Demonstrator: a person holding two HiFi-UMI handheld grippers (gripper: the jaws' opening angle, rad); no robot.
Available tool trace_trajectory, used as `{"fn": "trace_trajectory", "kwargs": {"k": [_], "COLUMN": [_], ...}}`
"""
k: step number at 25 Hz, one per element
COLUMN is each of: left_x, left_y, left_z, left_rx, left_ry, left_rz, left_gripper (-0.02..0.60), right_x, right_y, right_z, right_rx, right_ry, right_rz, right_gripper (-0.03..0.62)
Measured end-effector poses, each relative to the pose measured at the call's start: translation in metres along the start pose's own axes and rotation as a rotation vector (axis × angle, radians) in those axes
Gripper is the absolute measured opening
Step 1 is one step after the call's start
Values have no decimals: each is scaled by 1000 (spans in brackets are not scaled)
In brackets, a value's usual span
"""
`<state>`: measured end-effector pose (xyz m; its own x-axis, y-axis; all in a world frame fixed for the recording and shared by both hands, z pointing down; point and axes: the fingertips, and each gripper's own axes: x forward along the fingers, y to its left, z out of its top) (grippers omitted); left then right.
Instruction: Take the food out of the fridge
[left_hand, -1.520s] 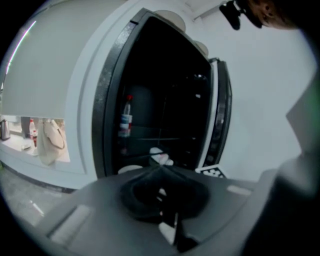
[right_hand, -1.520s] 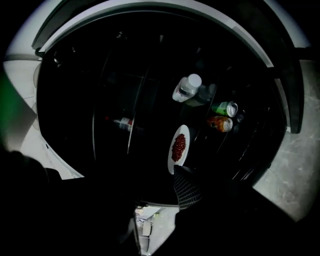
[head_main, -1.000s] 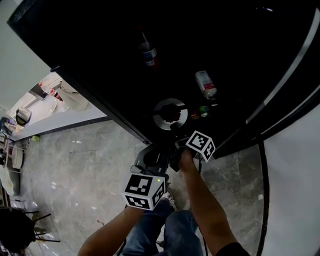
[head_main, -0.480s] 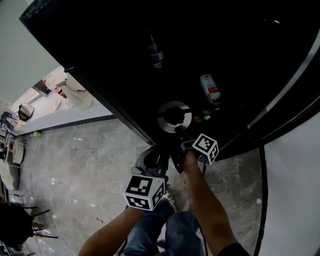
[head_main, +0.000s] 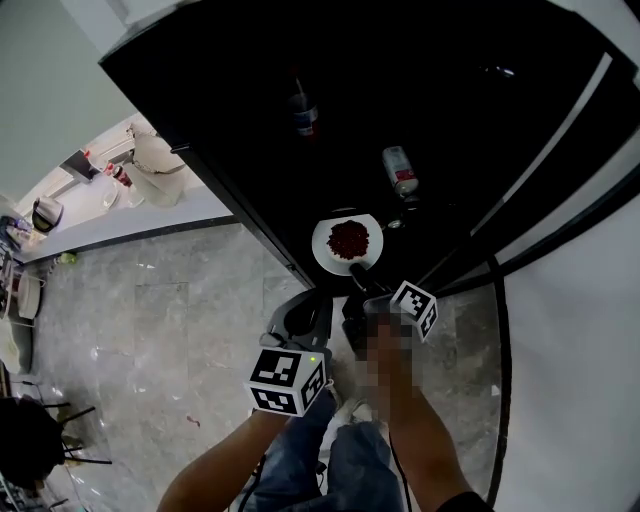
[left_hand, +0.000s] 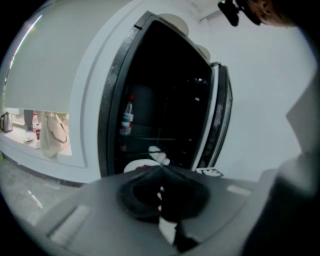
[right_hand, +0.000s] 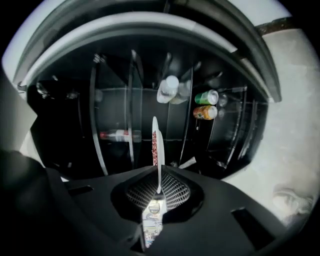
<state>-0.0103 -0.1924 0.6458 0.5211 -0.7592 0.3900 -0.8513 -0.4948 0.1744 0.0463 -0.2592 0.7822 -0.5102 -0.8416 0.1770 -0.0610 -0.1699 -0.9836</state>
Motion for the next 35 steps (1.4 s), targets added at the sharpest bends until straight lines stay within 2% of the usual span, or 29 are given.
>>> {"fn": "trace_trajectory", "kwargs": {"k": [7,13,19,27,35], "left_x": [-41,-81,-121,-163,-182], "left_y": [-40,-63,-71,-89,-98], "left_z": [27,60,105,146,160], "left_rx": [-20,-21,-23,-31,-16], "left_ry": [17,23,-29,-110,-169], "left_rz": [-9,7,54,80,98], "left_gripper": [2,2,2,2,2], "right_x": [-78,-139,-181,-222,-250], "right_y": [40,102,181,272,310], "right_z": [-21,-41,-55,-74,-69], "right_rx": [12,31,-33,-50,-92], "right_ry": [-1,-14,5,18,8], "right_rz": [-26,-13,18,97,122], "right_gripper": [11,11,11,11,11]}}
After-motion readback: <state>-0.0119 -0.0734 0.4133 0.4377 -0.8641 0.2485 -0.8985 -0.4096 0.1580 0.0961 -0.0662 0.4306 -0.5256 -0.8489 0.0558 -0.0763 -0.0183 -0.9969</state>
